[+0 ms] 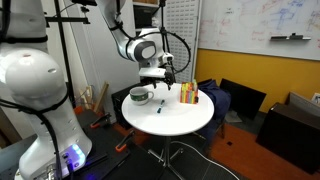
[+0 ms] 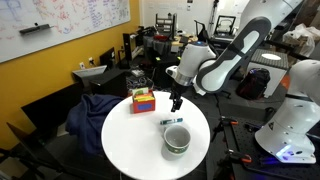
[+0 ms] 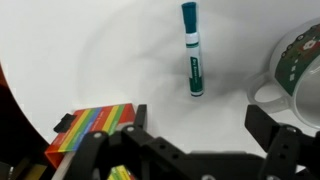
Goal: Put the green marker inside the white and green mug
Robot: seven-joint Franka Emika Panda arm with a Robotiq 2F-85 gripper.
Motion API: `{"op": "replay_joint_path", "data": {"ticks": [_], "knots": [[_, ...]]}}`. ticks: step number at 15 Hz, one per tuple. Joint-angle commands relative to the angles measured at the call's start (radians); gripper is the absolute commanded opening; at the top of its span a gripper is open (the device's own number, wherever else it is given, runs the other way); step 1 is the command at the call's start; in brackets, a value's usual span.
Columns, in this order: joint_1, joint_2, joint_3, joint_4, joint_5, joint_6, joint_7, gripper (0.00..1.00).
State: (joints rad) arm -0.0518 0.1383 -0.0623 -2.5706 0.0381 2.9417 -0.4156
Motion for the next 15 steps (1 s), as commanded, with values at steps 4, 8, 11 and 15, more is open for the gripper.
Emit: {"op": "replay_joint_path", "data": {"ticks": [4,8,11,15], "knots": [[-0.153,0.17,0.141,0.16,0.127,-0.001,-0.175,1.0],[-0.237,0.228,0.214,0.19,0.102,-0.017,-0.184,1.0],[-0.283,0.246,0.251,0.181,0.098,-0.04,-0.184,1.0],[-0.313,0.263,0.271,0.169,0.091,-0.041,-0.175,1.0]]}}
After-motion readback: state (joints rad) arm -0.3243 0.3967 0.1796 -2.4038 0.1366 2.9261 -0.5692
